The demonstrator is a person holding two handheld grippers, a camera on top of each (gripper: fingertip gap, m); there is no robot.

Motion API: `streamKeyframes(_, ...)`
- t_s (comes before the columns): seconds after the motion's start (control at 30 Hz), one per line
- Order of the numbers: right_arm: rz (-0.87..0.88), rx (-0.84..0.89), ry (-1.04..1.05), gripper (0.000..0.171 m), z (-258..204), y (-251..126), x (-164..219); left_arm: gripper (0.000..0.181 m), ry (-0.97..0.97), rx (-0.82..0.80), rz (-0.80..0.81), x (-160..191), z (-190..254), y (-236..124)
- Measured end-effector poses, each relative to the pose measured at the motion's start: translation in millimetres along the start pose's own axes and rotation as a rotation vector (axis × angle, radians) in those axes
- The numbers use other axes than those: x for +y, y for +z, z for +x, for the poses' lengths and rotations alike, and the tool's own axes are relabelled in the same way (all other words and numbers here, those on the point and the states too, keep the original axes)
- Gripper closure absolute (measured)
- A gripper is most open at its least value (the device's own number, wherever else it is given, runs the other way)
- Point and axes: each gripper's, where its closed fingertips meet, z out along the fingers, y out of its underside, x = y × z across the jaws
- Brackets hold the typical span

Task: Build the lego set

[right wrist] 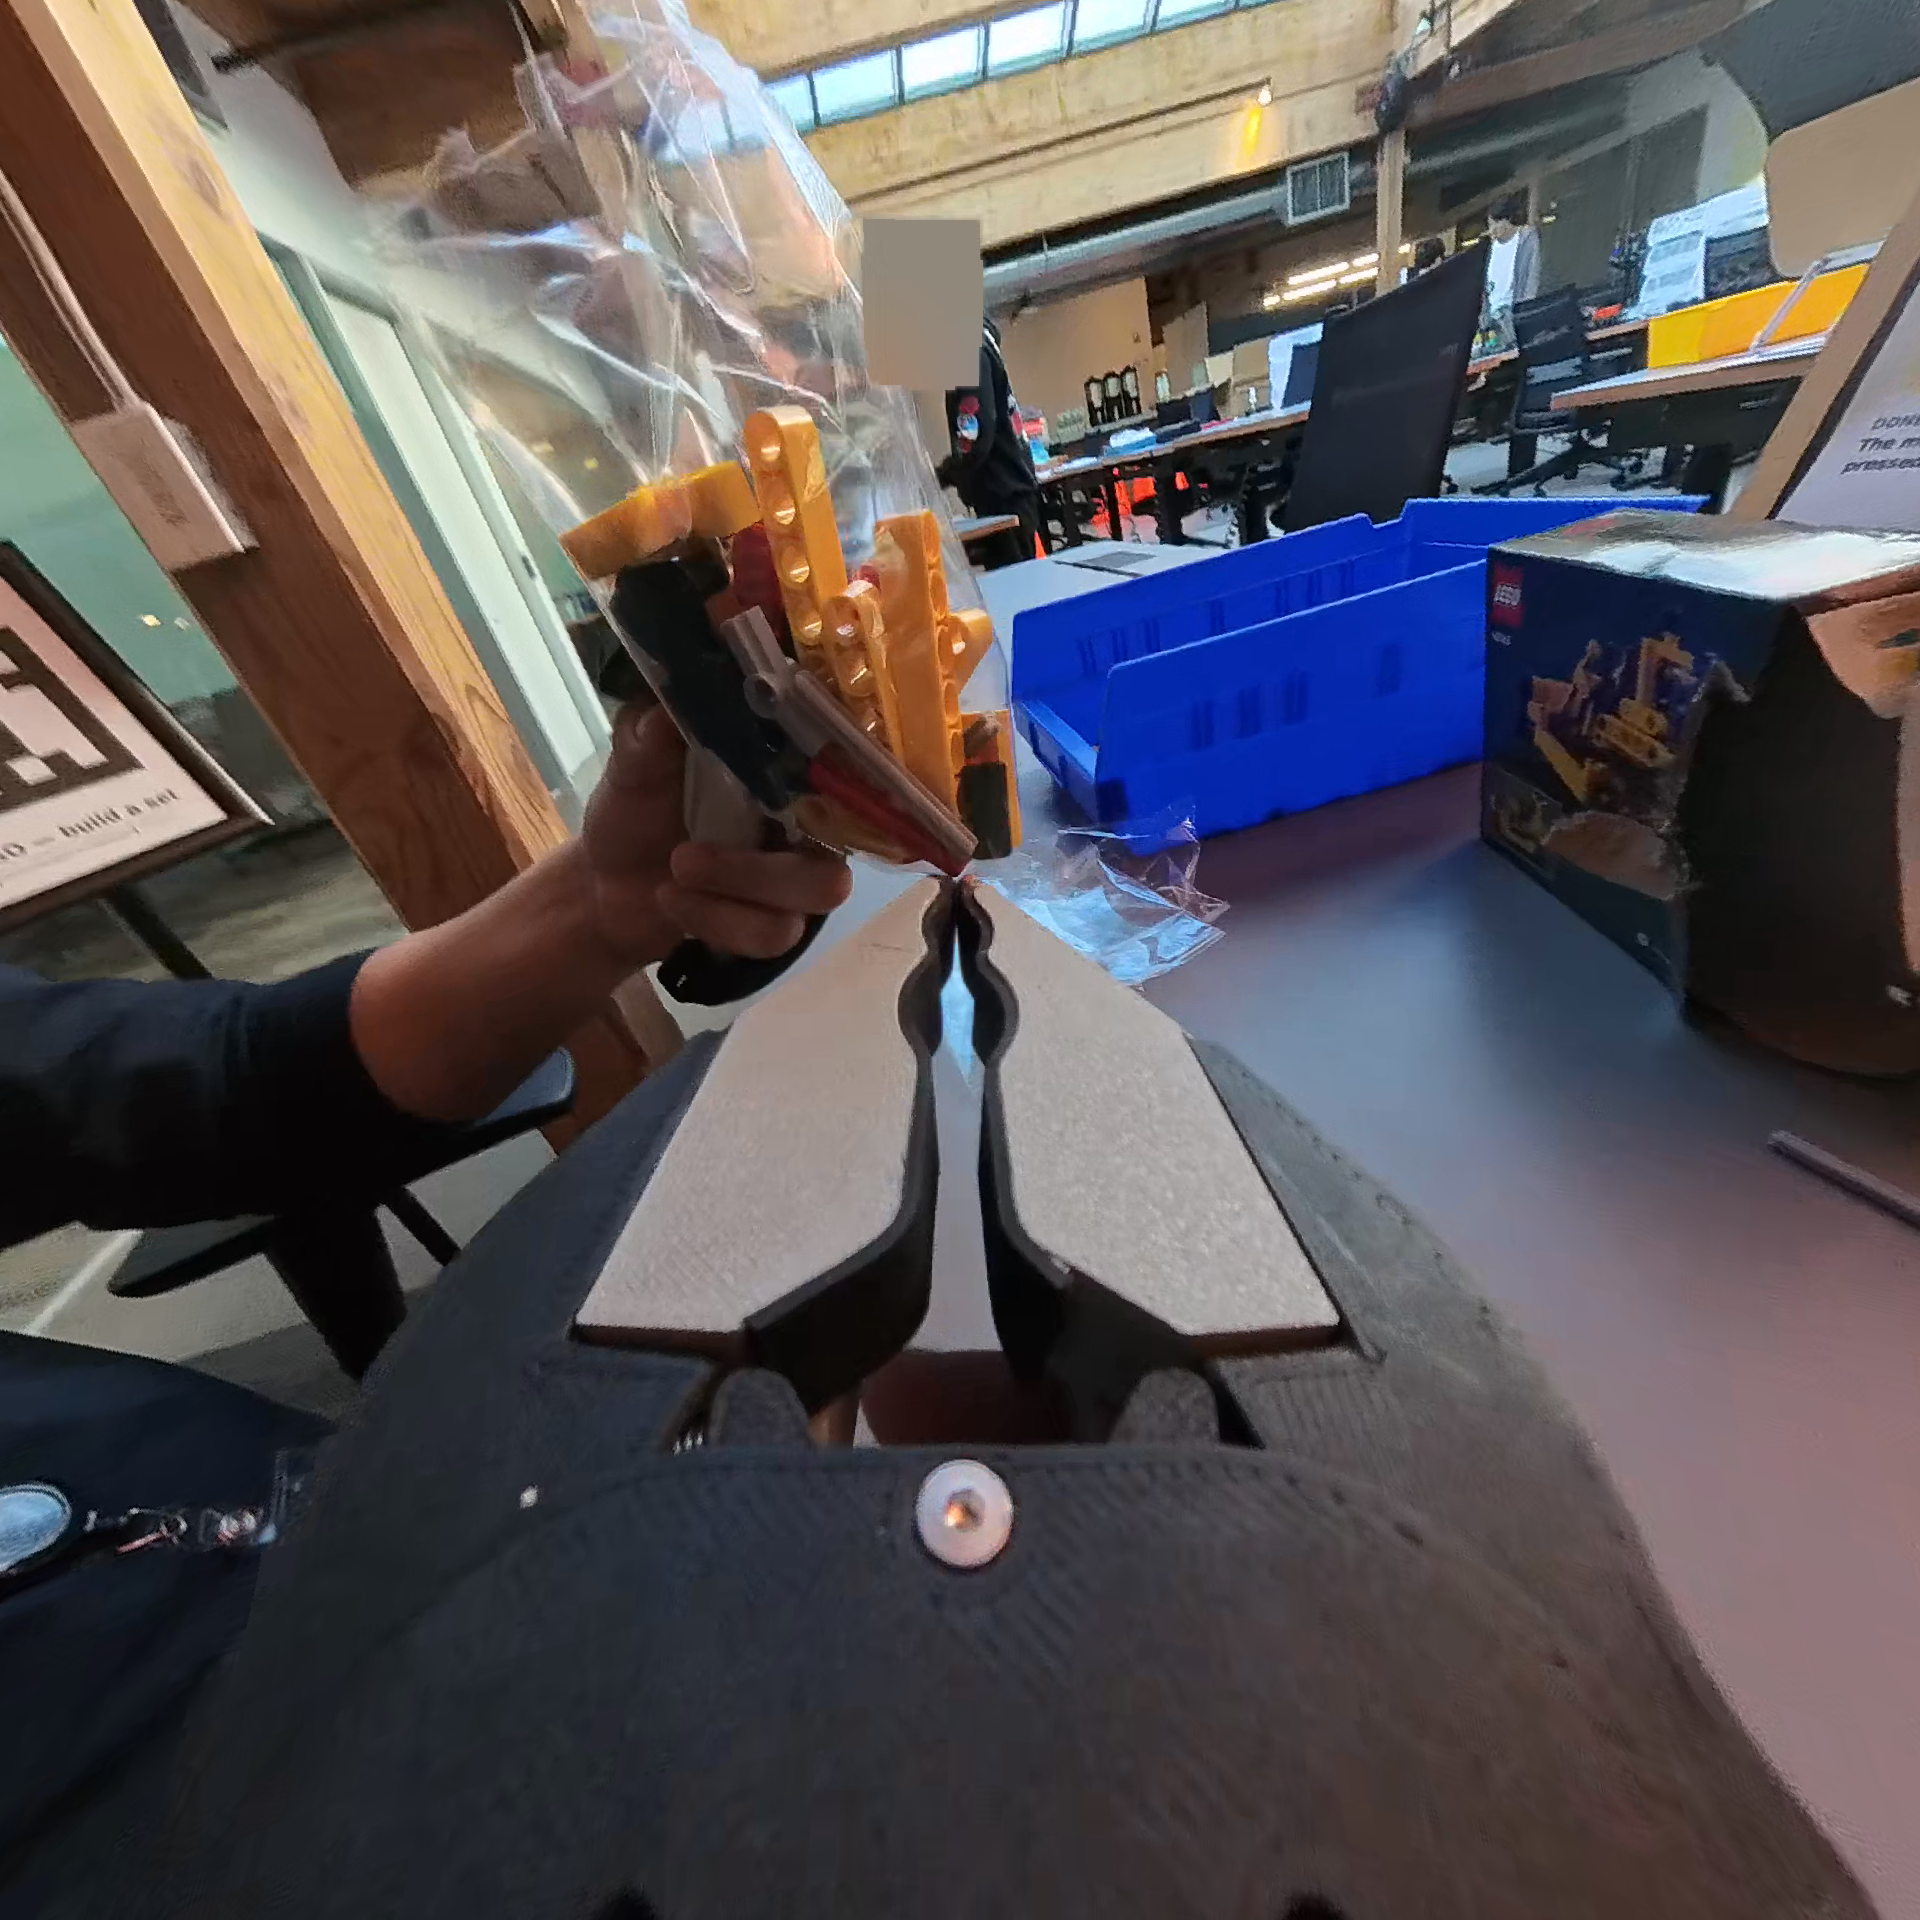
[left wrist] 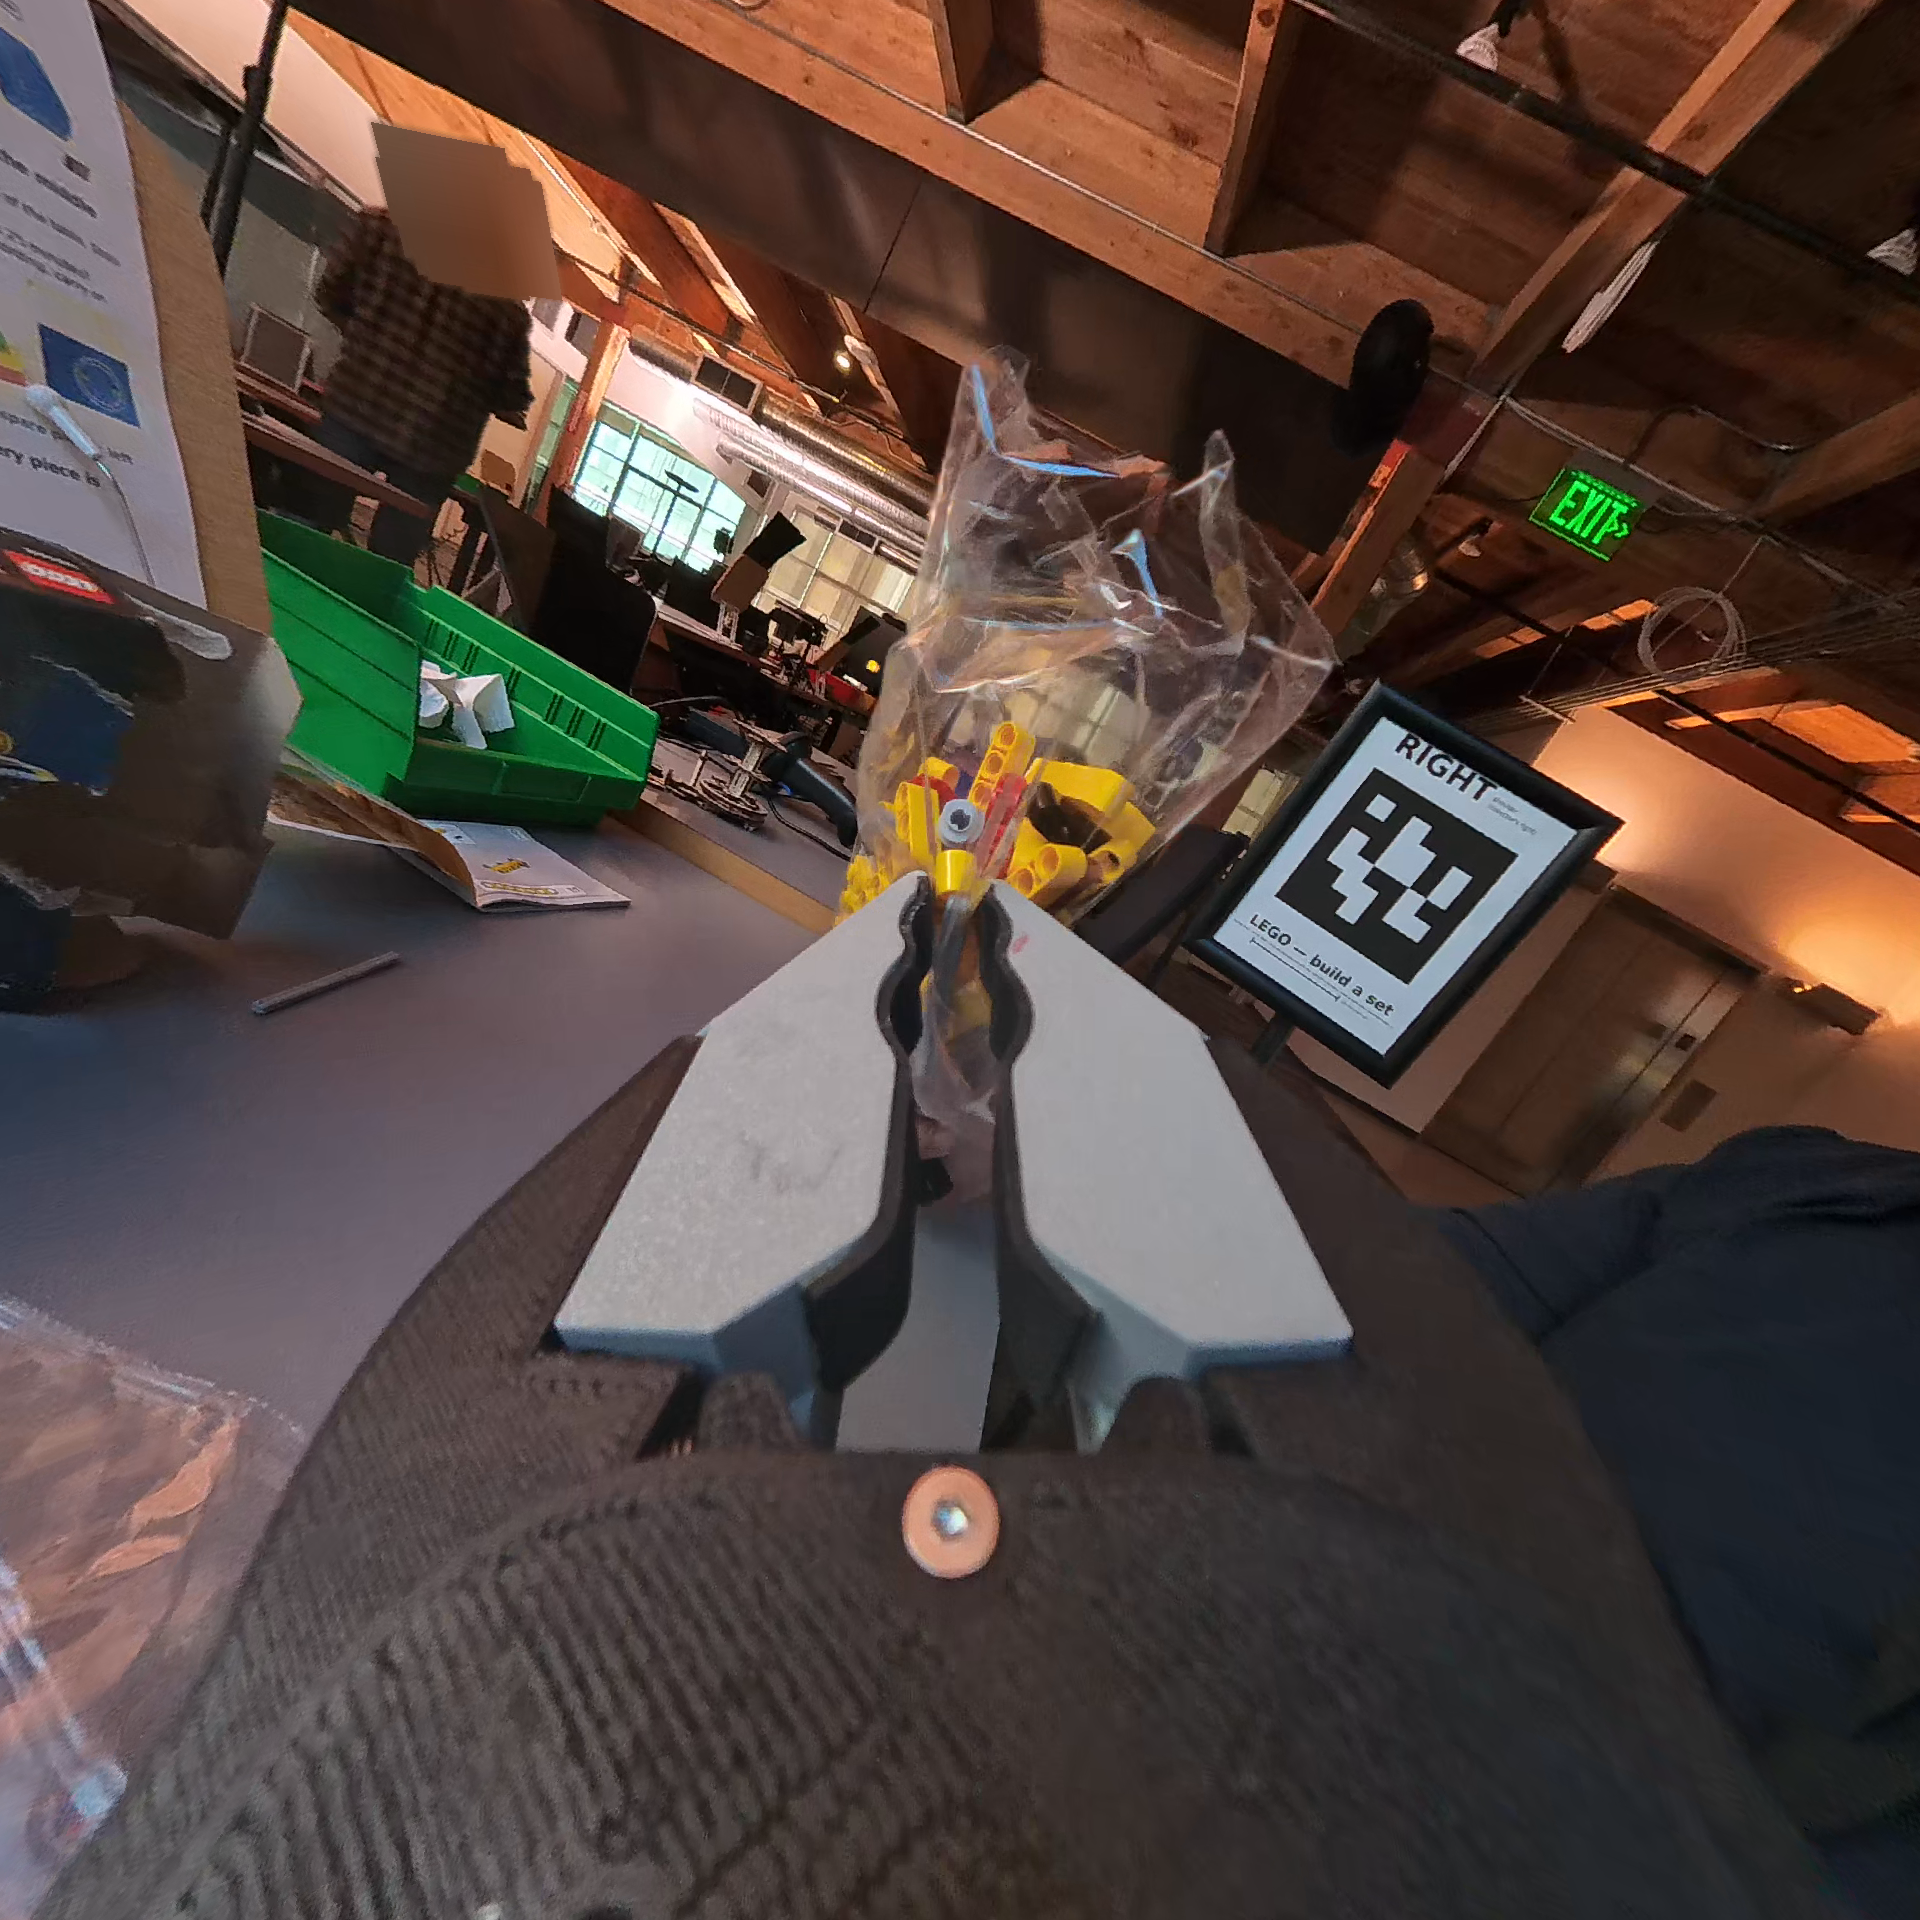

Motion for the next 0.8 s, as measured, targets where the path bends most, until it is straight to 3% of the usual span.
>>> streamKeyframes(0.27,0.059,-0.082,0.095,0.171,-7.2,20.4,-7.8,0.176,-0.014,-0.014,0.037,-19.8,-5.3,-17.7)
streamKeyframes(0.5,0.078,-0.142,0.152,0.171,3.1,70.2,-35.5,0.176,-0.036,-0.068,0.128,-67.7,-21.1,-47.2)
streamKeyframes(0.7,0.038,-0.135,0.229,0.171,33.2,119.1,-51.2,0.175,-0.098,-0.183,0.184,-104.8,-72.5,-83.5)
streamKeyframes(0.8,0.057,-0.143,0.285,0.171,48.9,142.4,-74.2,0.175,-0.139,-0.375,0.194,-123.9,-115.3,-116.3)
